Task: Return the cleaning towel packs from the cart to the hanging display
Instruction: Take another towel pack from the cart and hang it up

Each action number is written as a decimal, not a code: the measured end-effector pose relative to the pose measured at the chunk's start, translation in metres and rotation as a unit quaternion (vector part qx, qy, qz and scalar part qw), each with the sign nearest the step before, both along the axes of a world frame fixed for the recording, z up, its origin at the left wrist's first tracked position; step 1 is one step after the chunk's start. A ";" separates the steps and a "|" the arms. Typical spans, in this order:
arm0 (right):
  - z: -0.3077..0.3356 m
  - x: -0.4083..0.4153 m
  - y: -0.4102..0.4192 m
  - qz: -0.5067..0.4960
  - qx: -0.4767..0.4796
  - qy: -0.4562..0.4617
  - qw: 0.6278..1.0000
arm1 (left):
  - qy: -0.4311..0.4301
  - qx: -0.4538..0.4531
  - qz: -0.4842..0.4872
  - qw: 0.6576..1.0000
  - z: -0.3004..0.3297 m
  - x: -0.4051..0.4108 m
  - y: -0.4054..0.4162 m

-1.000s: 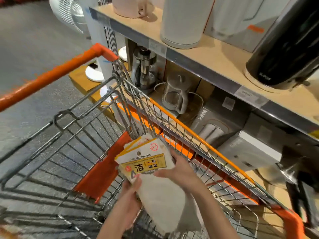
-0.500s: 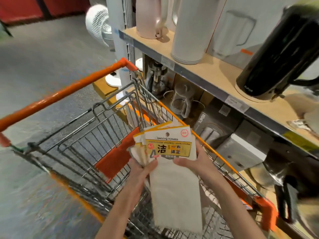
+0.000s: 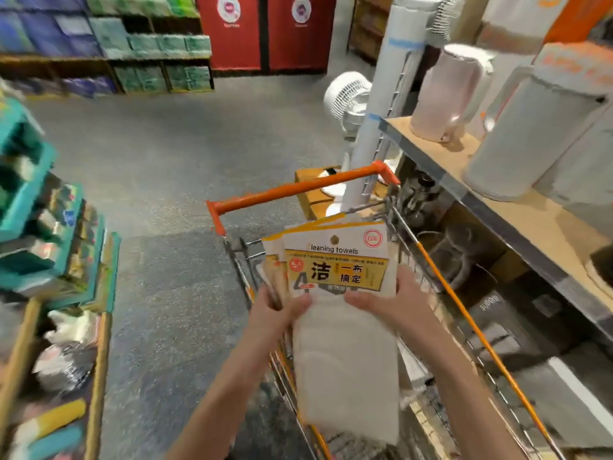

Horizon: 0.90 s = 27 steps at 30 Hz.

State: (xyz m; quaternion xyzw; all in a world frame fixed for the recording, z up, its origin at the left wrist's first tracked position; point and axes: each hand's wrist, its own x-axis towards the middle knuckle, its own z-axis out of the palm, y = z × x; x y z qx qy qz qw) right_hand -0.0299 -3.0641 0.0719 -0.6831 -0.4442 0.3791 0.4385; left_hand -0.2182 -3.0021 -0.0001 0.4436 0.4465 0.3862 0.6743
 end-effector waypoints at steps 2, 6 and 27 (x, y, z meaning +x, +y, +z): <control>0.006 -0.024 0.022 0.040 0.006 0.001 0.999 | -0.005 0.002 0.029 1.000 0.009 -0.027 0.006; 0.013 -0.083 0.070 0.141 0.016 0.024 0.990 | -0.025 -0.008 0.104 0.994 0.021 -0.087 0.019; 0.008 -0.471 0.240 0.414 -0.076 0.174 0.890 | 0.021 0.038 0.437 0.898 0.043 -0.443 0.079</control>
